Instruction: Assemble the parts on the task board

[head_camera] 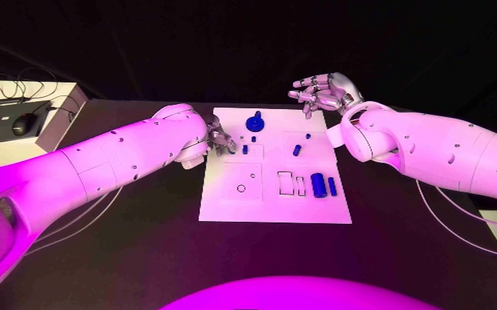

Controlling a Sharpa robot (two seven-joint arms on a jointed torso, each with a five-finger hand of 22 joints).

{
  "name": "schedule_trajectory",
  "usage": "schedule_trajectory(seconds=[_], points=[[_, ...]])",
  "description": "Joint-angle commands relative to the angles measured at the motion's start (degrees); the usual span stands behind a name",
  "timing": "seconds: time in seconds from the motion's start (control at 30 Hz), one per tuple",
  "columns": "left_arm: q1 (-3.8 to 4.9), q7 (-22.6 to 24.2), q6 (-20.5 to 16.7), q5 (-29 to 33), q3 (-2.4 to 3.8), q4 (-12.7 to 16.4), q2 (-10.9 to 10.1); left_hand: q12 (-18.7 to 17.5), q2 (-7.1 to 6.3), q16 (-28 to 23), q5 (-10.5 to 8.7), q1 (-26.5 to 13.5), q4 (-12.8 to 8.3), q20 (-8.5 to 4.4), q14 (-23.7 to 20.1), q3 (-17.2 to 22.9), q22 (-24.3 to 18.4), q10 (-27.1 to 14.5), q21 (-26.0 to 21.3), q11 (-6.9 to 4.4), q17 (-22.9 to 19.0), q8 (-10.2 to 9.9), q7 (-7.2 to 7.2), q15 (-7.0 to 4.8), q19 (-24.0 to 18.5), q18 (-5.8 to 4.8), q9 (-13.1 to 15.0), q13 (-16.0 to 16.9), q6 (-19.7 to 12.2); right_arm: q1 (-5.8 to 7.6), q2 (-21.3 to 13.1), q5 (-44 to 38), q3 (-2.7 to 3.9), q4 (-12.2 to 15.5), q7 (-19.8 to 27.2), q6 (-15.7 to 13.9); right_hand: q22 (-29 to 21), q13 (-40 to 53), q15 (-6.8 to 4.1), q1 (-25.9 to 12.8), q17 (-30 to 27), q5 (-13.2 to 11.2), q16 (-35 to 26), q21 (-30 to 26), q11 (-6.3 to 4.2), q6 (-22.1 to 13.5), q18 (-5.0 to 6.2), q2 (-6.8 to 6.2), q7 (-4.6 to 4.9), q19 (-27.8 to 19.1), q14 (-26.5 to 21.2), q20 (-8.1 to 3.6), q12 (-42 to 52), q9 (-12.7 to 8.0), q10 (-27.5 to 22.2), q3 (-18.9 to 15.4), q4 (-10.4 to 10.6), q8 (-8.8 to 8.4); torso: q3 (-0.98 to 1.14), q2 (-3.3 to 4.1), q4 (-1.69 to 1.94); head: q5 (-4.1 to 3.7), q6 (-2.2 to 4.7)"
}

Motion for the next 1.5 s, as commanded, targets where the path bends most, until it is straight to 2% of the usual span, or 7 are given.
schedule_trajectory(seconds=[0.03, 0.5, 0.83, 1.1, 1.33, 1.43, 1.5], points=[[-0.32, -0.08, 2.46, -0.07, -0.20, 0.48, 0.09, 0.12, 1.86, 0.17, 0.28, 2.03, -2.91, -0.21, -0.06, 3.16, 0.04, 1.15, 0.22, -0.91, 0.05, 0.47, -3.00, -0.45, -0.04, -0.42, 8.83, -0.06, 3.35, -0.01, -0.02, -0.03, 0.04, 0.09, 0.34, 0.62, 0.05, -0.09, 0.02, -0.35, 0.05, 0.31, 0.26, 0.27, -0.39, 0.01, 1.10, 0.44, 0.48, -0.43, -0.25, -0.01, -0.11, -0.02, -0.10, -0.12, -0.10, -0.29, -0.03, 0.02, 0.02, 0.03, 0.02], [-0.33, 0.29, 1.81, -0.52, -0.19, -0.33, 0.44, 0.31, 1.54, 0.38, 0.25, 1.85, -2.95, -0.20, 0.01, 4.20, 0.04, 1.20, 0.35, -0.94, 0.27, 0.65, -3.03, -0.44, -0.02, -0.44, 8.92, -0.26, 3.41, -0.01, 0.01, -0.03, 0.04, 0.14, 0.34, 0.60, 0.05, -0.09, 0.02, -0.35, 0.05, 0.31, 0.26, 0.27, -0.39, 0.01, 1.10, 0.44, 0.48, -0.43, -0.25, -0.01, -0.11, -0.02, -0.10, -0.12, -0.10, -0.29, 0.01, 0.05, 0.04, 0.02, 0.05], [-0.32, 0.59, 0.96, -0.72, -0.13, -1.40, 0.91, 0.38, 1.63, 0.31, 0.15, 1.70, -2.81, -0.22, -0.02, 4.42, -0.03, 1.14, 0.31, -0.94, 0.18, 0.73, -3.02, -0.46, -0.06, -0.43, 8.99, -0.35, 3.28, -0.01, 0.03, -0.03, 0.04, 0.19, 0.33, 0.61, 0.05, -0.09, 0.02, -0.35, 0.05, 0.31, 0.26, 0.27, -0.39, 0.01, 1.10, 0.44, 0.48, -0.43, -0.25, -0.01, -0.11, -0.02, -0.10, -0.12, -0.10, -0.29, 0.00, 0.09, -0.07, 0.04, 0.00], [-0.31, 0.62, 1.51, -0.48, -0.05, -1.89, 0.96, 0.51, 1.67, 0.20, -0.03, 1.48, -2.66, -0.23, -0.06, 4.43, -0.20, 1.01, 0.12, -0.91, 0.02, 0.86, -2.99, -0.46, -0.18, -0.39, 9.10, -0.43, 3.11, 0.00, -0.03, -0.03, 0.04, 0.24, 0.31, 0.59, 0.05, -0.09, 0.02, -0.35, 0.05, 0.31, 0.26, 0.27, -0.39, 0.01, 1.10, 0.44, 0.48, -0.43, -0.25, -0.01, -0.11, -0.02, -0.10, -0.12, -0.10, -0.29, -0.01, 0.07, -0.02, -0.09, -0.14], [-0.30, 0.48, 2.53, 0.35, -0.03, -2.16, 1.02, 0.80, 1.72, -0.27, -0.13, 2.18, -1.97, 0.02, -0.13, 2.43, -0.90, 0.54, -0.76, -0.78, -0.53, 0.97, -2.94, -0.27, -0.66, -0.17, 9.14, -0.61, 2.69, 0.01, -0.06, -0.03, 0.04, 0.26, 0.30, 0.56, 0.05, -0.09, 0.02, -0.35, 0.05, 0.31, 0.26, 0.27, -0.39, 0.01, 1.10, 0.44, 0.48, -0.43, -0.25, -0.01, -0.11, -0.02, -0.10, -0.12, -0.10, -0.29, -0.03, -0.02, 0.03, -0.14, -0.18], [-0.29, 0.48, 2.78, 0.74, -0.02, -2.21, 1.04, 0.84, 0.85, -0.36, -0.12, 2.80, -1.28, 0.18, -0.13, 0.72, -1.17, 0.57, -1.09, -0.76, -0.62, 0.97, -3.03, -0.17, -0.81, -0.07, 9.04, -0.75, 2.70, 0.01, -0.05, -0.03, 0.04, 0.25, 0.30, 0.56, 0.05, -0.09, 0.02, -0.35, 0.05, 0.31, 0.26, 0.27, -0.39, 0.01, 1.10, 0.44, 0.48, -0.43, -0.25, -0.01, -0.11, -0.02, -0.10, -0.12, -0.10, -0.29, -0.03, -0.02, 0.02, -0.13, -0.15], [-0.29, 0.48, 2.80, 0.94, -0.02, -2.21, 1.04, 0.91, 0.18, -0.42, -0.13, 3.18, -0.31, 0.24, -0.15, -2.02, -1.34, 0.63, -1.29, -0.81, -0.67, 0.99, -3.26, -0.15, -0.91, -0.03, 8.99, -0.82, 2.72, 0.01, -0.04, -0.03, 0.04, 0.24, 0.30, 0.56, 0.05, -0.09, 0.02, -0.35, 0.05, 0.31, 0.26, 0.27, -0.39, 0.01, 1.10, 0.44, 0.48, -0.43, -0.25, -0.01, -0.11, -0.02, -0.10, -0.12, -0.10, -0.29, -0.04, -0.03, 0.01, -0.13, -0.12]])
